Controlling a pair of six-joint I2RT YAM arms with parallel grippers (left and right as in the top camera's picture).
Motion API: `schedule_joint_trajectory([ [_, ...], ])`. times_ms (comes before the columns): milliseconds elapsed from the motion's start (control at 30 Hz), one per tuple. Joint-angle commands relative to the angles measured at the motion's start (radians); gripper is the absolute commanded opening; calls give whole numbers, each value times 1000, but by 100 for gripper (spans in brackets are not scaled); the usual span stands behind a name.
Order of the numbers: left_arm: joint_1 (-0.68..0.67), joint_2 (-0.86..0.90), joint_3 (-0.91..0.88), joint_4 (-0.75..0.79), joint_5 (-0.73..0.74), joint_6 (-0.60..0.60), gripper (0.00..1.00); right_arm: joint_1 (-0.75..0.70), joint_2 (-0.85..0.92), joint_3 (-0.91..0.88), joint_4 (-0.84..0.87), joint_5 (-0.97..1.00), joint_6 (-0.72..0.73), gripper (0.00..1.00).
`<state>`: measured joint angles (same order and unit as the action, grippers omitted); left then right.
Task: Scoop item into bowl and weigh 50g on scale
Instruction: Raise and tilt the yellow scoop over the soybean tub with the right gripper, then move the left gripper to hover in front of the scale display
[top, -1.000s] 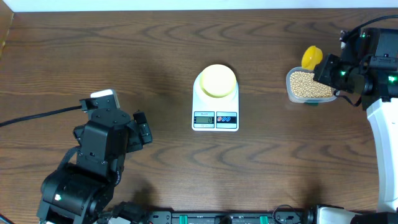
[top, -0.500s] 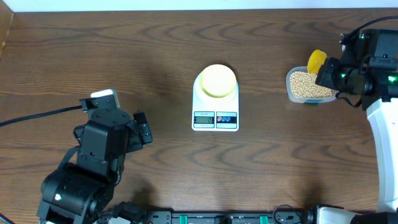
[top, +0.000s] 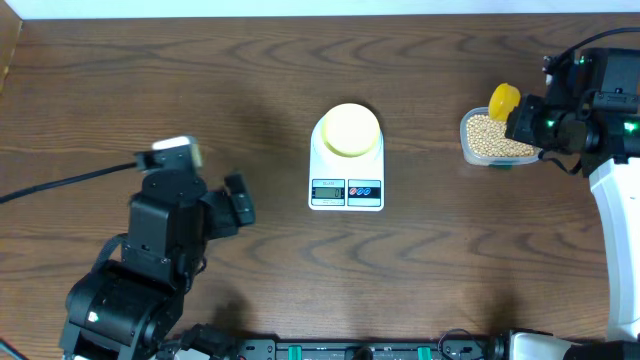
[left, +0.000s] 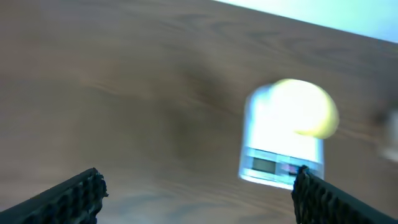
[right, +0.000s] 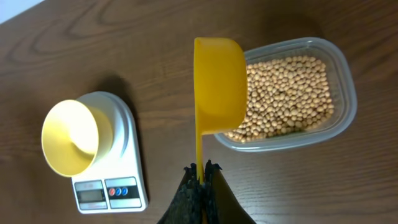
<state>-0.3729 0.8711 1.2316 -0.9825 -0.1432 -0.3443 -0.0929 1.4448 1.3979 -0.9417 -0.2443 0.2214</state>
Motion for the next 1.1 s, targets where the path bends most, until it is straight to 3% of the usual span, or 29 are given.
schedule_joint_trajectory([
  [0,3,41,-5,23,379,159,98,2,0,12,-2,-23,-51,1],
  [100,2,133,-5,3,460,168,98,2,0,12,11,-24,-55,1],
  [333,2,372,16,0,480,195,98,2,0,12,21,-23,-58,1],
  [500,3,418,29,1,676,368,98,2,0,12,22,-16,-71,1],
  [767,3,418,29,17,634,399,98,2,0,12,21,-16,-74,1],
  [1067,3,418,29,134,565,324,98,2,-1,12,15,-21,-74,1],
])
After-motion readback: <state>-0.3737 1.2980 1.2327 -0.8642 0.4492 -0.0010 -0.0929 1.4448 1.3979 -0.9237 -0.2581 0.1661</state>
